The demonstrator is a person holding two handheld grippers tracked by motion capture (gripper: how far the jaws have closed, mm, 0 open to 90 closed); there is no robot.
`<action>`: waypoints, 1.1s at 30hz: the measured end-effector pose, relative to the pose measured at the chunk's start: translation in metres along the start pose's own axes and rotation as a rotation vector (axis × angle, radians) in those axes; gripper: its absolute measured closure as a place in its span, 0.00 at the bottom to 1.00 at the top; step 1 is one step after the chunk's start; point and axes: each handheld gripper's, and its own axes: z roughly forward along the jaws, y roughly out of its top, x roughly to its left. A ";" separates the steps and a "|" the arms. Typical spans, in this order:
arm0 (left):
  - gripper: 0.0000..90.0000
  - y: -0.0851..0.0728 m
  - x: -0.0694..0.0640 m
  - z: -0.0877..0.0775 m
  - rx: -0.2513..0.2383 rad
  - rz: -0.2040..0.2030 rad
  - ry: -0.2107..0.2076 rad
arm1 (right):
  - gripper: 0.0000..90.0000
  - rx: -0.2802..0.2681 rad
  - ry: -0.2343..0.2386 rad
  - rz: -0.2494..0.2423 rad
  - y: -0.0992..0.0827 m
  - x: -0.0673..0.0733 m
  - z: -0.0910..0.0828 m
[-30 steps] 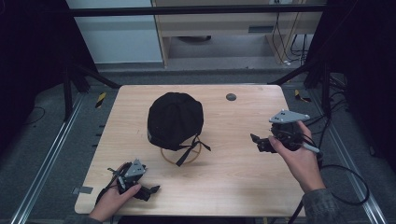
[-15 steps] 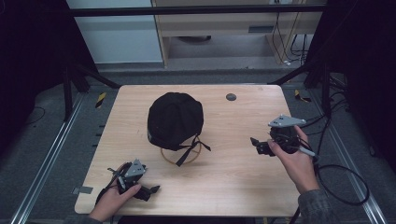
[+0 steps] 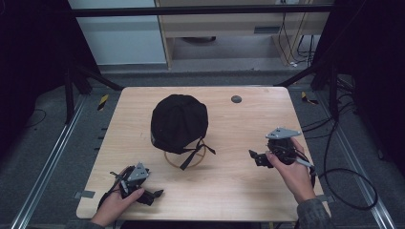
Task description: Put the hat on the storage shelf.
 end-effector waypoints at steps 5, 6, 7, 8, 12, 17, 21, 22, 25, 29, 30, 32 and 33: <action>0.00 0.000 0.000 0.000 0.000 0.000 0.000 | 0.12 0.018 0.020 0.002 -0.010 0.007 0.012; 0.00 0.000 0.000 0.000 0.000 0.000 0.000 | 0.12 0.022 0.028 0.004 -0.012 0.009 0.014; 0.00 0.000 0.000 0.000 0.000 0.000 0.000 | 0.12 0.026 0.033 0.007 -0.013 0.010 0.016; 0.00 0.000 0.000 0.000 0.000 0.000 0.000 | 0.12 0.033 0.035 0.000 -0.015 0.012 0.019; 0.00 0.000 0.000 0.000 0.000 0.000 0.000 | 0.12 0.046 0.051 0.002 -0.021 0.018 0.028; 0.00 0.000 0.000 0.000 0.000 0.000 0.000 | 0.12 0.062 0.069 0.001 -0.026 0.024 0.038; 0.00 0.000 0.000 0.000 0.000 0.000 0.000 | 0.12 0.074 0.087 -0.006 -0.028 0.033 0.049; 0.00 0.000 0.000 0.000 0.000 0.000 0.000 | 0.12 0.077 0.089 -0.006 -0.029 0.035 0.052; 0.00 0.000 0.000 0.000 0.000 0.000 0.000 | 0.12 0.086 0.102 -0.003 -0.032 0.040 0.062; 0.00 0.000 0.000 0.000 0.000 0.000 0.000 | 0.12 0.113 0.112 -0.007 -0.036 0.048 0.075; 0.00 0.000 0.000 0.000 0.000 -0.001 0.000 | 0.12 0.117 0.111 -0.007 -0.037 0.050 0.079; 0.00 0.000 0.000 0.000 0.000 -0.001 0.000 | 0.12 0.125 0.110 -0.011 -0.038 0.052 0.084; 0.00 0.000 0.000 0.000 0.000 -0.001 0.000 | 0.11 0.122 0.103 -0.012 -0.039 0.053 0.086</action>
